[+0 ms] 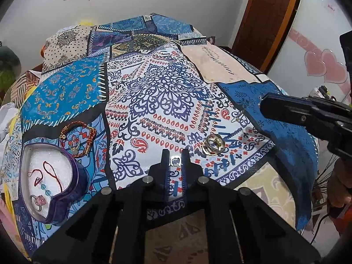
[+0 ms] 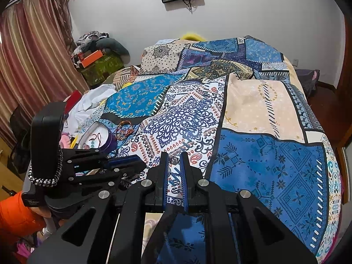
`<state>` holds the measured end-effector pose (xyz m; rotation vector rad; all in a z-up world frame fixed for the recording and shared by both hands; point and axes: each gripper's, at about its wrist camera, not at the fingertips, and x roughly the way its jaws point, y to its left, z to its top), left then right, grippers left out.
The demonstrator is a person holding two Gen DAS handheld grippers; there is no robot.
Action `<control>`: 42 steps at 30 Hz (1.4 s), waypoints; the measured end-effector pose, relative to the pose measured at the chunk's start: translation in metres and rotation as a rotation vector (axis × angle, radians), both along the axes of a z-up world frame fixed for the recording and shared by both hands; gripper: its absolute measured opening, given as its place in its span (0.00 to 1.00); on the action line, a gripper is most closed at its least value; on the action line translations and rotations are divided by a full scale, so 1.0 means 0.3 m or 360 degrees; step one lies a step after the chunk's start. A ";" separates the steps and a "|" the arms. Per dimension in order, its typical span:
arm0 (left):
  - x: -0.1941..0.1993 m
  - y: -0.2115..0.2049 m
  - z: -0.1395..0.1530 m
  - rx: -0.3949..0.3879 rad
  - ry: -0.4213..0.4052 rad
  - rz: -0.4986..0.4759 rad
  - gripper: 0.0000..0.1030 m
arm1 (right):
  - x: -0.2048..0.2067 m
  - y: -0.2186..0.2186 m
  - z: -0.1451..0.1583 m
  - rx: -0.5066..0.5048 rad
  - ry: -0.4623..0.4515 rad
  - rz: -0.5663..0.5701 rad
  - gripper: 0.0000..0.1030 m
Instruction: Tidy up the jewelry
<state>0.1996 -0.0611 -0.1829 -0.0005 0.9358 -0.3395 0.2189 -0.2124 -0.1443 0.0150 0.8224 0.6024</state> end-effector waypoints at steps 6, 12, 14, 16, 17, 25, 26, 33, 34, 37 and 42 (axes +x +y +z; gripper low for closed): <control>-0.026 0.015 0.036 -0.0021 -0.0048 0.0020 0.08 | -0.002 0.009 0.009 -0.0001 -0.0013 0.0008 0.09; -0.058 0.061 0.107 -0.0019 -0.0144 0.0072 0.08 | -0.002 0.029 0.031 0.0008 -0.0036 0.0019 0.09; -0.067 0.087 0.129 -0.0030 -0.0169 0.0093 0.08 | -0.003 0.047 0.045 0.0013 -0.0049 0.0032 0.09; -0.078 0.118 0.155 -0.0032 -0.0201 0.0125 0.08 | -0.005 0.067 0.059 0.0020 -0.0064 0.0047 0.09; -0.083 0.133 0.165 -0.0033 -0.0213 0.0138 0.08 | -0.006 0.081 0.068 0.0024 -0.0073 0.0057 0.09; -0.127 0.269 0.227 -0.0051 -0.0298 0.0257 0.08 | -0.020 0.201 0.117 0.0050 -0.0126 0.0153 0.09; -0.128 0.285 0.232 -0.0051 -0.0303 0.0268 0.08 | -0.021 0.223 0.122 0.0052 -0.0130 0.0169 0.09; -0.168 0.451 0.257 -0.0053 -0.0330 0.0410 0.08 | -0.024 0.370 0.134 0.0071 -0.0140 0.0275 0.09; -0.171 0.473 0.257 -0.0050 -0.0332 0.0429 0.08 | -0.024 0.393 0.134 0.0076 -0.0139 0.0291 0.09; -0.186 0.538 0.253 -0.0059 -0.0323 0.0477 0.08 | -0.022 0.457 0.131 0.0084 -0.0132 0.0334 0.09; -0.191 0.598 0.229 -0.0076 -0.0288 0.0506 0.08 | -0.003 0.558 0.102 0.0091 -0.0077 0.0408 0.09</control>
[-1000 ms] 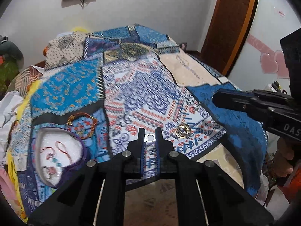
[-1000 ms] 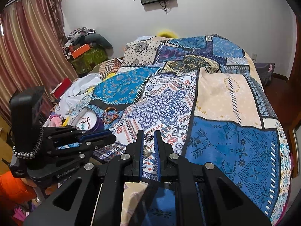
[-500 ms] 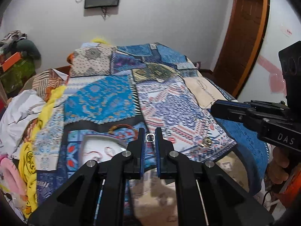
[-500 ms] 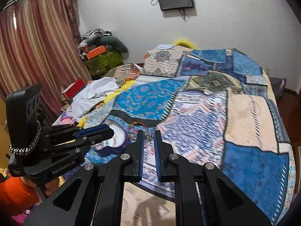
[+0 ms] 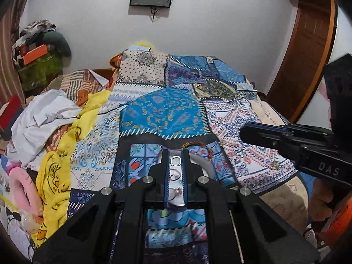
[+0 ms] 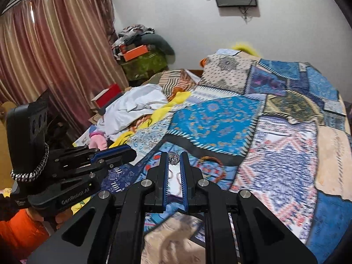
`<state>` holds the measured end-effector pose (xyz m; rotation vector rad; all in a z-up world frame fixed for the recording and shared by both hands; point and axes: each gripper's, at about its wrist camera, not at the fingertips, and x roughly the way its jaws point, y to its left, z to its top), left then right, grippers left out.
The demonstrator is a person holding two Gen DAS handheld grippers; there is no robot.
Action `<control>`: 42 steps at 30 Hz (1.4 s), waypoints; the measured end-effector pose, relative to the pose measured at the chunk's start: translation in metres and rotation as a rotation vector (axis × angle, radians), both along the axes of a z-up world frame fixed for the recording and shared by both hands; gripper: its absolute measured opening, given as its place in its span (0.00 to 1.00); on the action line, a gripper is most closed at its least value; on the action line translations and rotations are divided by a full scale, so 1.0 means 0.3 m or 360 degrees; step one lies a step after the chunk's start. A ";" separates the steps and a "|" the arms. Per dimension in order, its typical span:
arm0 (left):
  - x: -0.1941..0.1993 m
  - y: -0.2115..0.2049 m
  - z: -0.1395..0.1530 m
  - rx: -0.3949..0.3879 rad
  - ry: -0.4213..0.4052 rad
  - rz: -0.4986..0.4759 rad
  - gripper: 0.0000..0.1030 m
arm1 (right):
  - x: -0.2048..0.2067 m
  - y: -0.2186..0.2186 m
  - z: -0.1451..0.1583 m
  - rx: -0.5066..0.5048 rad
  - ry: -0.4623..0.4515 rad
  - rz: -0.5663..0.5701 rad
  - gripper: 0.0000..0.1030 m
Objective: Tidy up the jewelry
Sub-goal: 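Carry the small silver ring in the left gripper over the heart tin while the right follows, then open the left gripper to drop the silver ring into the heart tin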
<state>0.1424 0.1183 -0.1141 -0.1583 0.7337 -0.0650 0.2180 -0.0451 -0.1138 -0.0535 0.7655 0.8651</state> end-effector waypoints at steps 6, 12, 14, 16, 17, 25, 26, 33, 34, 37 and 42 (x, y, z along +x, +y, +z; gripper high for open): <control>0.020 0.001 -0.073 -0.0020 0.0074 -0.0041 0.08 | 0.031 0.103 -0.039 -0.0086 0.0017 0.0046 0.09; 0.055 -0.009 -0.141 -0.0045 0.0145 -0.0076 0.08 | 0.084 0.172 -0.100 -0.0149 0.0127 0.0101 0.09; 0.065 -0.005 -0.159 -0.0052 0.0164 -0.0078 0.08 | 0.099 0.186 -0.122 -0.0175 0.0160 0.0103 0.09; 0.073 -0.001 -0.175 -0.0064 0.0179 -0.0080 0.08 | 0.109 0.198 -0.142 -0.0199 0.0186 0.0108 0.09; 0.076 0.002 -0.178 -0.0068 0.0182 -0.0082 0.08 | 0.115 0.203 -0.154 -0.0209 0.0203 0.0115 0.09; 0.079 0.002 -0.188 -0.0061 0.0178 -0.0093 0.08 | 0.131 0.229 -0.200 -0.0276 0.0250 0.0129 0.09; 0.078 0.003 -0.188 -0.0061 0.0175 -0.0092 0.08 | 0.131 0.231 -0.204 -0.0279 0.0253 0.0129 0.09; 0.078 0.003 -0.189 -0.0059 0.0187 -0.0085 0.08 | 0.134 0.226 -0.202 -0.0323 0.0249 0.0100 0.11; 0.077 0.004 -0.189 -0.0060 0.0190 -0.0082 0.08 | 0.136 0.221 -0.200 -0.0313 0.0260 0.0097 0.16; 0.073 0.003 -0.186 -0.0056 0.0192 -0.0069 0.10 | 0.137 0.203 -0.186 -0.0278 0.0274 0.0086 0.28; 0.059 0.000 -0.166 -0.0041 0.0171 -0.0052 0.27 | 0.120 0.169 -0.142 -0.0241 0.0236 0.0067 0.34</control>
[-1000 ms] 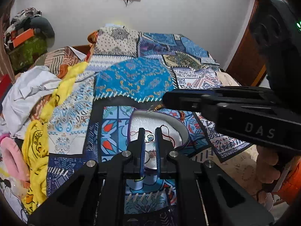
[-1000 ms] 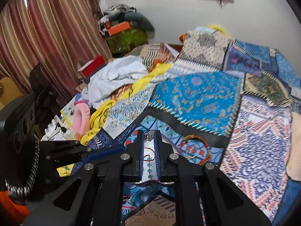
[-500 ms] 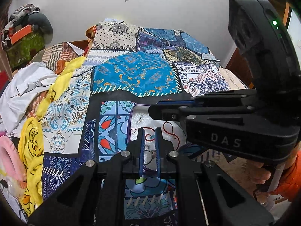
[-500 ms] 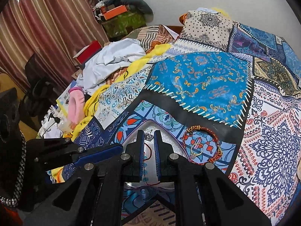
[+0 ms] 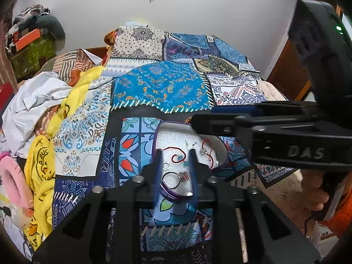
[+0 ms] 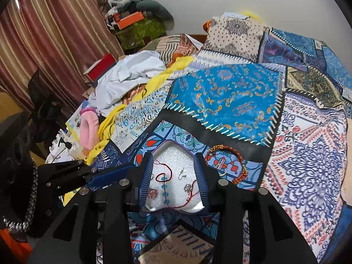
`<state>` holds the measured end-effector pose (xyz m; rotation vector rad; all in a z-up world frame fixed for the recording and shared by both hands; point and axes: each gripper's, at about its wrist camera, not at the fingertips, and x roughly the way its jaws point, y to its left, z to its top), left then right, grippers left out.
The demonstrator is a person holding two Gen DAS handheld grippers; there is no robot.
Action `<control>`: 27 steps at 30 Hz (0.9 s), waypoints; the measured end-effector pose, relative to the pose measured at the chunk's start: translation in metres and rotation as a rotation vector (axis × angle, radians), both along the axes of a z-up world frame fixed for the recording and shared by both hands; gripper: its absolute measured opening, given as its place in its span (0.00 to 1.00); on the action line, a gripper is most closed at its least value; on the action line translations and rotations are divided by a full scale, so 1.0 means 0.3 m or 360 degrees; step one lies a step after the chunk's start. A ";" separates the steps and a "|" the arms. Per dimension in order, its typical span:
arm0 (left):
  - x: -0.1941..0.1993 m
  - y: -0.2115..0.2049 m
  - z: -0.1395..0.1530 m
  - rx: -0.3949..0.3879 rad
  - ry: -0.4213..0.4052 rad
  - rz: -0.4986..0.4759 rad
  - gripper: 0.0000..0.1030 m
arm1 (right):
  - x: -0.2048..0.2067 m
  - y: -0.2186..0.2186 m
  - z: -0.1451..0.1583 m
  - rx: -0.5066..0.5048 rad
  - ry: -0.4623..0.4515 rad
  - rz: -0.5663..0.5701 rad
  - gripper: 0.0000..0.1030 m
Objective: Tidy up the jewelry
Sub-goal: 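Open the left gripper to drop the silver ring into the heart tin, then move both grippers back to the cloth and open the right over a ring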
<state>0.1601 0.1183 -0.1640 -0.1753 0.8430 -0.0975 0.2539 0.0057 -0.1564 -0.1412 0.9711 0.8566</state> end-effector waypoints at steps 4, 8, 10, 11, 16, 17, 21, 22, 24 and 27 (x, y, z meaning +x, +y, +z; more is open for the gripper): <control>-0.015 -0.008 0.034 0.0017 -0.0035 0.0014 0.32 | -0.021 -0.045 0.050 0.0037 -0.0056 -0.0012 0.34; -0.031 -0.026 0.070 0.0050 -0.0076 0.0022 0.38 | -0.043 -0.120 0.114 0.0087 -0.0125 -0.0054 0.34; -0.043 -0.045 0.095 0.0068 -0.0107 0.0018 0.41 | -0.052 -0.158 0.143 0.0099 -0.0168 -0.0083 0.34; -0.047 -0.055 0.106 0.0073 -0.0119 0.0012 0.41 | -0.059 -0.182 0.160 0.0102 -0.0196 -0.0102 0.34; -0.050 -0.116 0.155 0.0075 -0.0158 -0.0040 0.44 | -0.092 -0.313 0.234 0.0080 -0.0344 -0.0211 0.35; -0.047 -0.134 0.163 0.0075 -0.0164 -0.0054 0.45 | -0.100 -0.345 0.246 0.0059 -0.0382 -0.0244 0.36; -0.036 -0.203 0.179 0.0061 -0.0171 -0.0112 0.46 | -0.115 -0.453 0.261 0.0021 -0.0422 -0.0338 0.38; -0.034 -0.216 0.179 0.0055 -0.0169 -0.0123 0.46 | -0.114 -0.480 0.256 0.0010 -0.0415 -0.0364 0.38; -0.025 -0.251 0.178 0.0037 -0.0155 -0.0155 0.47 | -0.111 -0.525 0.244 -0.0015 -0.0398 -0.0402 0.38; -0.006 -0.306 0.161 0.0012 -0.0115 -0.0207 0.47 | -0.106 -0.580 0.205 -0.0054 -0.0356 -0.0453 0.38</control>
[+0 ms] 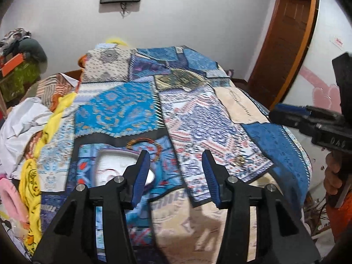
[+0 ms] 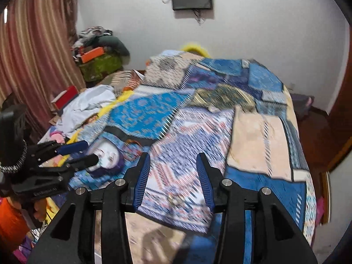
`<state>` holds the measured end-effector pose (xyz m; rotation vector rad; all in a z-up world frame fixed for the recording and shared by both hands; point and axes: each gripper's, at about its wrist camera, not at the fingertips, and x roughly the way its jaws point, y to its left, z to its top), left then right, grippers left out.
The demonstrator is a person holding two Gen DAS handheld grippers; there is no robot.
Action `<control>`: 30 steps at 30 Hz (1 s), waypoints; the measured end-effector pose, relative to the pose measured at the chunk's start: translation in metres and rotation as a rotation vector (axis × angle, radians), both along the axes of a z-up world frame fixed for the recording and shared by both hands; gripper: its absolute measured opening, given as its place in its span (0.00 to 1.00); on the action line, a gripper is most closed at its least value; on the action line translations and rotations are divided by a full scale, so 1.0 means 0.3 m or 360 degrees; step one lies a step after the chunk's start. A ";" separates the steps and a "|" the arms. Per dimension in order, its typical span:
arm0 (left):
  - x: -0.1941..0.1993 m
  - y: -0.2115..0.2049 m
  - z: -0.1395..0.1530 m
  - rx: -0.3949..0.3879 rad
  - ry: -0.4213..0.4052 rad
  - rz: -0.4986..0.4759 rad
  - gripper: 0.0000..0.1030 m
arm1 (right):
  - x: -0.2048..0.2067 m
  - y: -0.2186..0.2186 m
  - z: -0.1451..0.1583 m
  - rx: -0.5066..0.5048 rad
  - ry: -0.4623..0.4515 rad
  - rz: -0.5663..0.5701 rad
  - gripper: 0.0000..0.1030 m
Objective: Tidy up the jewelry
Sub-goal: 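Move both grippers back to the cloth and open the right over a ring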
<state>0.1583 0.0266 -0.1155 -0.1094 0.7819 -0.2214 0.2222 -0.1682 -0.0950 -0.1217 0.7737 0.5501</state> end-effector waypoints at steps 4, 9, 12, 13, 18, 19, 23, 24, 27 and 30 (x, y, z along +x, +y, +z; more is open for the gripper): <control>0.022 -0.061 -0.031 0.0008 0.0056 -0.0050 0.47 | 0.001 -0.040 -0.071 -0.0030 0.0084 -0.0029 0.38; 0.028 -0.093 -0.077 0.0020 0.0128 -0.0080 0.47 | 0.000 -0.021 -0.168 -0.0087 0.0180 0.0023 0.38; 0.032 -0.099 -0.106 0.0025 0.0173 -0.0088 0.47 | 0.005 0.005 -0.222 -0.0127 0.0209 0.0059 0.38; 0.032 -0.100 -0.116 0.0026 0.0190 -0.0093 0.47 | 0.007 0.011 -0.235 -0.0132 0.0210 0.0065 0.38; 0.032 -0.097 -0.135 0.0029 0.0213 -0.0108 0.47 | 0.022 0.007 -0.281 -0.0120 0.0258 0.0047 0.36; 0.034 -0.098 -0.139 0.0030 0.0218 -0.0110 0.47 | 0.023 0.003 -0.285 -0.0122 0.0258 0.0044 0.31; 0.049 -0.106 -0.147 0.0015 0.0233 -0.0122 0.47 | 0.019 -0.013 -0.283 -0.0104 0.0250 0.0056 0.19; 0.054 -0.110 -0.148 0.0012 0.0237 -0.0126 0.47 | 0.018 -0.017 -0.281 -0.0092 0.0249 0.0056 0.19; 0.067 -0.139 -0.152 -0.0002 0.0254 -0.0157 0.47 | 0.013 -0.035 -0.269 -0.0046 0.0228 0.0051 0.19; 0.082 -0.177 -0.152 -0.0019 0.0266 -0.0204 0.47 | 0.006 -0.070 -0.234 0.0017 0.0185 0.0015 0.19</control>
